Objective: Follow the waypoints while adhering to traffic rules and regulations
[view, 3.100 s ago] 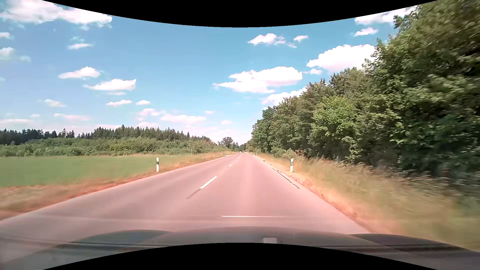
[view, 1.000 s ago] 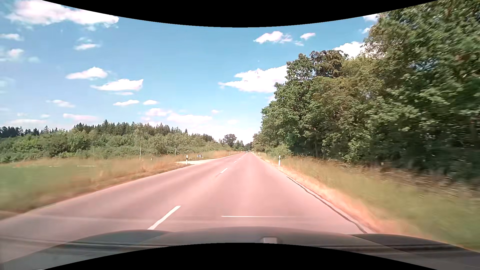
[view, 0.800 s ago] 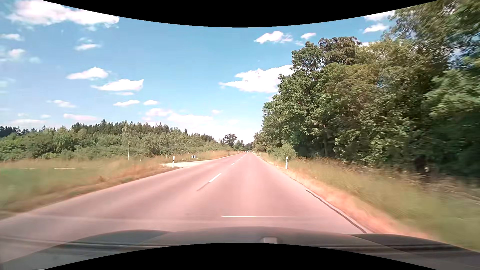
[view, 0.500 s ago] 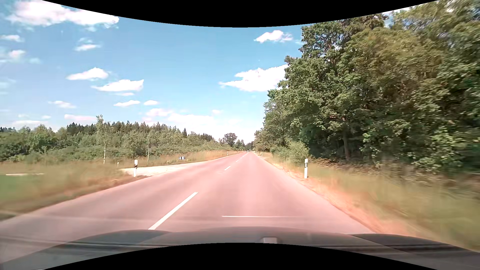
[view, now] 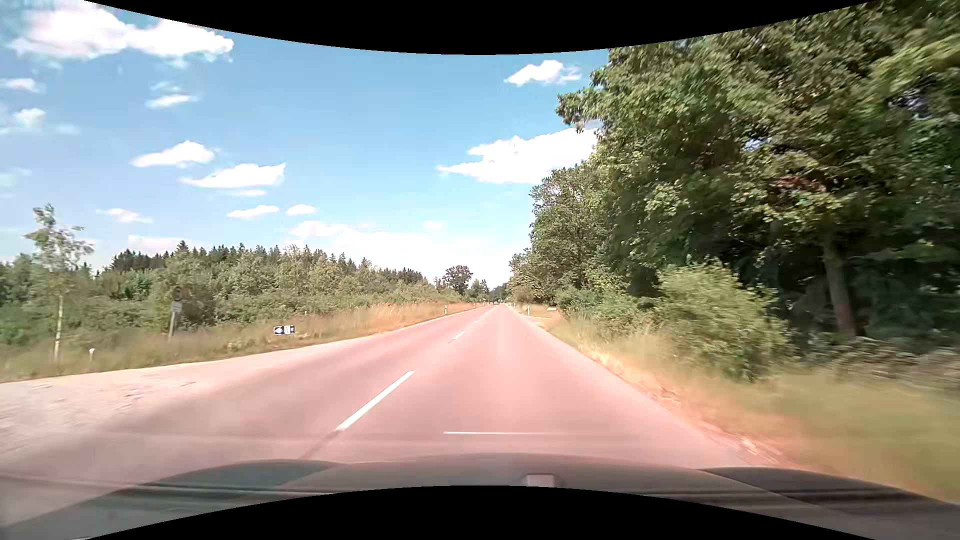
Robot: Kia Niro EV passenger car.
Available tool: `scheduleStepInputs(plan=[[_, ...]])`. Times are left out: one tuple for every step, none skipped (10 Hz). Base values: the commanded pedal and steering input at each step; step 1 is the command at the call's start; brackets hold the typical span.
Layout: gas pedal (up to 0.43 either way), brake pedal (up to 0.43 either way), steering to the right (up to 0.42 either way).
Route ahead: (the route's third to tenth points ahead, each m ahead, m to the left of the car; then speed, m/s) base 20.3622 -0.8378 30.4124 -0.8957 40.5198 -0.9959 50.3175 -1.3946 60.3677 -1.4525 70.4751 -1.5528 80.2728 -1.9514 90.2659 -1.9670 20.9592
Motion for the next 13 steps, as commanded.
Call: scheduleStepInputs(plan=[[0.260, 0.000, 0.000], [0.260, 0.000, 0.000], [0.260, 0.000, 0.000], [0.260, 0.000, 0.000], [0.260, 0.000, 0.000], [0.260, 0.000, 0.000], [0.260, 0.000, -0.001], [0.260, 0.000, -0.001], [0.260, 0.000, -0.003], [0.260, 0.000, -0.004], [0.260, 0.000, -0.004], [0.260, 0.000, -0.004], [0.260, 0.000, -0.004]])
